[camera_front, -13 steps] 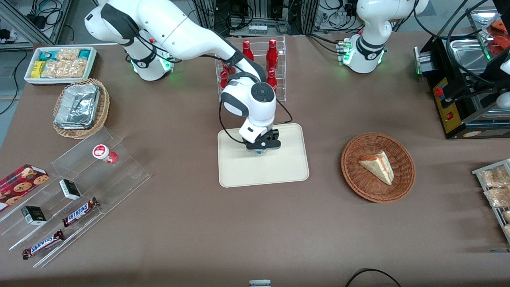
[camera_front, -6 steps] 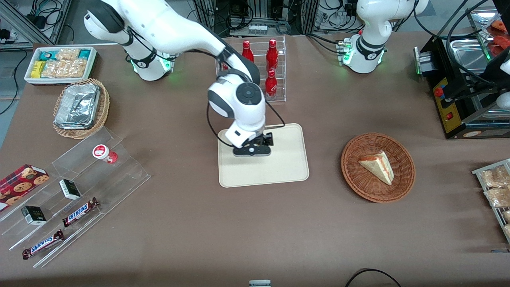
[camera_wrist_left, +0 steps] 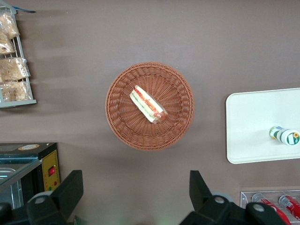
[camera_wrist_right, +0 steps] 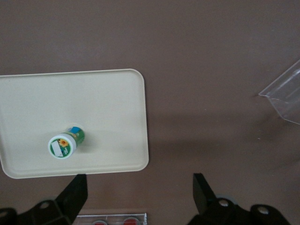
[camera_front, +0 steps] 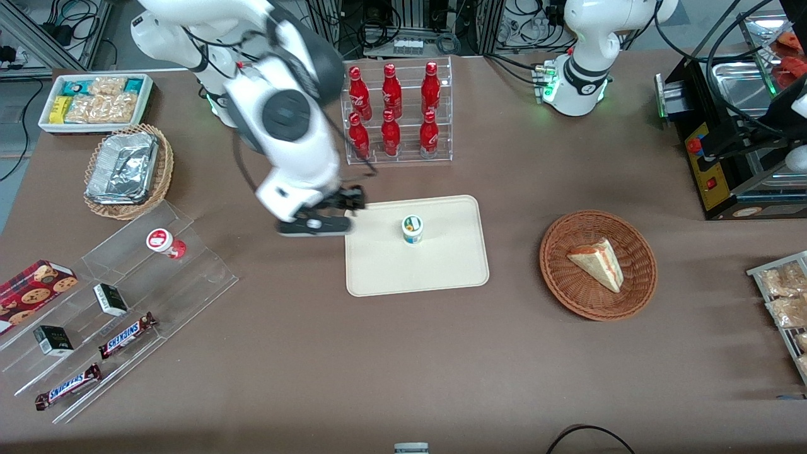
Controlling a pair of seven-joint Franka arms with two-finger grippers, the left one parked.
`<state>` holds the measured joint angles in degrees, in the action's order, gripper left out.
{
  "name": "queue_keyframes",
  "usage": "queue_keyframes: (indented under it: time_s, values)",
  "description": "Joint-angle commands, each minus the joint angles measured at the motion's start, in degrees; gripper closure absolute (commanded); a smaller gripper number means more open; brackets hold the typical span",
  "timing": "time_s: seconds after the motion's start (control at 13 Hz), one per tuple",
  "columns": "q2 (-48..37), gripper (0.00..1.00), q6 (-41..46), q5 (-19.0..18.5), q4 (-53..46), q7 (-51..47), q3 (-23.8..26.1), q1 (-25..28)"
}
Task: Place green gum on tray
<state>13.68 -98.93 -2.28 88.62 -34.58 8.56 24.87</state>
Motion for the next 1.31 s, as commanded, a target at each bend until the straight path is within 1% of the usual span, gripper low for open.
queue_keyframes:
  time_s: [0.0,0.08,0.23,0.31,0.38,0.46,0.62,0.69,0.92,1.08,1.23]
  values:
    - [-9.09,0.0,2.06,5.16,7.25,7.38,0.14,-6.47]
    - [-10.76,0.0,4.51,5.88,7.52,10.38,0.14,-9.28]
    - [-13.76,0.0,8.82,5.88,7.27,12.86,0.05,-13.34]
    - [-14.81,0.0,10.67,5.88,7.0,15.56,-0.04,-15.71]
    - [-15.43,0.0,12.52,5.8,6.57,19.59,-0.65,-18.08]
    - [-15.96,0.0,14.02,5.79,6.13,23.11,-2.39,-19.67]
    - [-16.75,0.0,16.4,5.79,5.68,28.14,-7.31,-19.95]
    - [-16.93,0.0,17.19,5.53,5.59,29.81,-8.99,-19.95]
    - [-17.11,0.0,18.33,5.09,5.24,31.23,-12.07,-20.39]
    - [-16.93,0.0,18.25,5.0,5.24,32.46,-12.43,-21.61]
    - [-16.58,0.0,17.99,3.61,4.63,32.38,-12.34,-22.58]
